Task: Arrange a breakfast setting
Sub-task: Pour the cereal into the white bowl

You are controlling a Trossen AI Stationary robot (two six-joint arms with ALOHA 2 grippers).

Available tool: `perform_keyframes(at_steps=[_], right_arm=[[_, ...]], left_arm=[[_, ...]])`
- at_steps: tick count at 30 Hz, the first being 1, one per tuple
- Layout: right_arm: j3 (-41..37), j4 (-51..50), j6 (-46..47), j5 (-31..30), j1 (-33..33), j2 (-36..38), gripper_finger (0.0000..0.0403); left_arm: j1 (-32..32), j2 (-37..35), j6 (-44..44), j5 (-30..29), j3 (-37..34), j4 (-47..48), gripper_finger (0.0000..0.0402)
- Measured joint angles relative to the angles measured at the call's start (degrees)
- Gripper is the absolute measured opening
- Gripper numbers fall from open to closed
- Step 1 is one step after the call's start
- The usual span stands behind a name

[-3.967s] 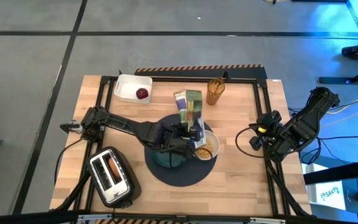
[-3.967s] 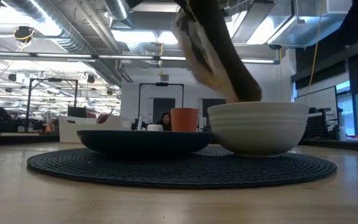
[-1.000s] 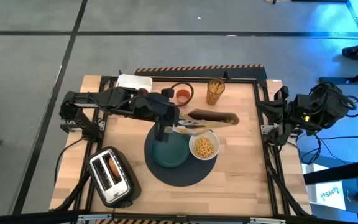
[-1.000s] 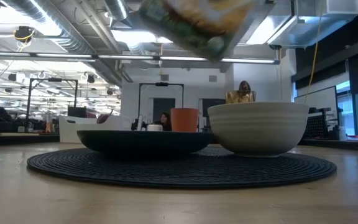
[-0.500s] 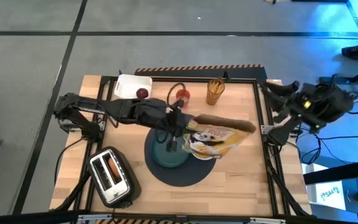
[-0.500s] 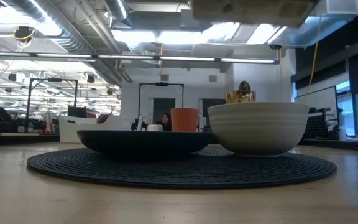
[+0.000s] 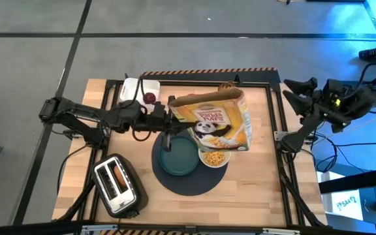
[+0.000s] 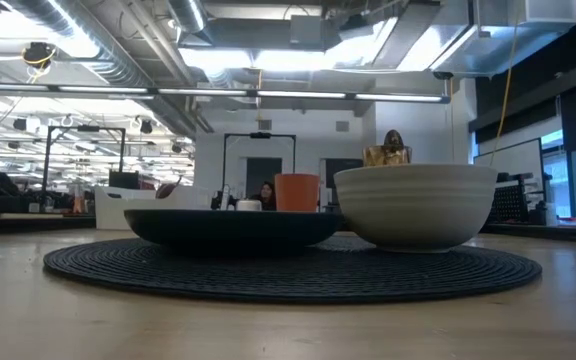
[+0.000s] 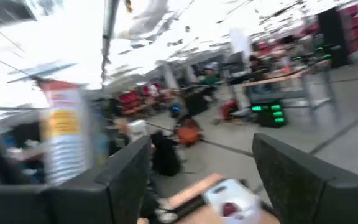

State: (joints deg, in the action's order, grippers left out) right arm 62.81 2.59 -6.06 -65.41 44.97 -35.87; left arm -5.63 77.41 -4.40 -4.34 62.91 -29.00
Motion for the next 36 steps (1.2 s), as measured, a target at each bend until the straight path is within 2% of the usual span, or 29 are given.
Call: perform_keyframes(at_steps=[5,10,14,23,27,31,33,36], right_arm=[[-0.17,0.93,2.23,1.56,-0.01,-4.72,0.0278],[-0.22,0.73,3.64,3.73,-2.96,-8.41,0.0278],[-0.22,0.67,8.68,11.79,-8.20,-10.44,0.0278],[-0.19,-5.16,18.01,26.90,-21.28,-15.65,0.0278],[-0.17,-5.68,19.66,38.27,-26.42,-17.98,0.0275],[-0.20,-5.91,21.42,47.92,-29.55,-19.27,0.0252],[-0.17,-5.88,22.25,50.70,-30.81,-19.31,0.0240],[-0.17,-6.58,22.51,51.14,-31.28,-19.30,0.0229]], left_arm=[[0.27,-0.02,-2.71,-1.37,-2.85,-2.38,0.0000],[3.37,-0.22,-1.94,1.27,-2.77,0.64,0.0000],[6.69,0.13,-1.43,6.11,-2.96,6.86,0.0000],[9.55,-0.09,1.04,14.83,-2.89,8.73,0.0000],[10.85,-0.11,2.69,15.52,-2.83,12.09,0.0000],[12.14,-0.11,3.50,16.38,-2.83,13.50,0.0000],[12.70,-0.11,3.40,16.46,-2.83,13.31,0.0000],[13.27,-0.08,3.30,16.26,-2.83,13.41,0.0000]])
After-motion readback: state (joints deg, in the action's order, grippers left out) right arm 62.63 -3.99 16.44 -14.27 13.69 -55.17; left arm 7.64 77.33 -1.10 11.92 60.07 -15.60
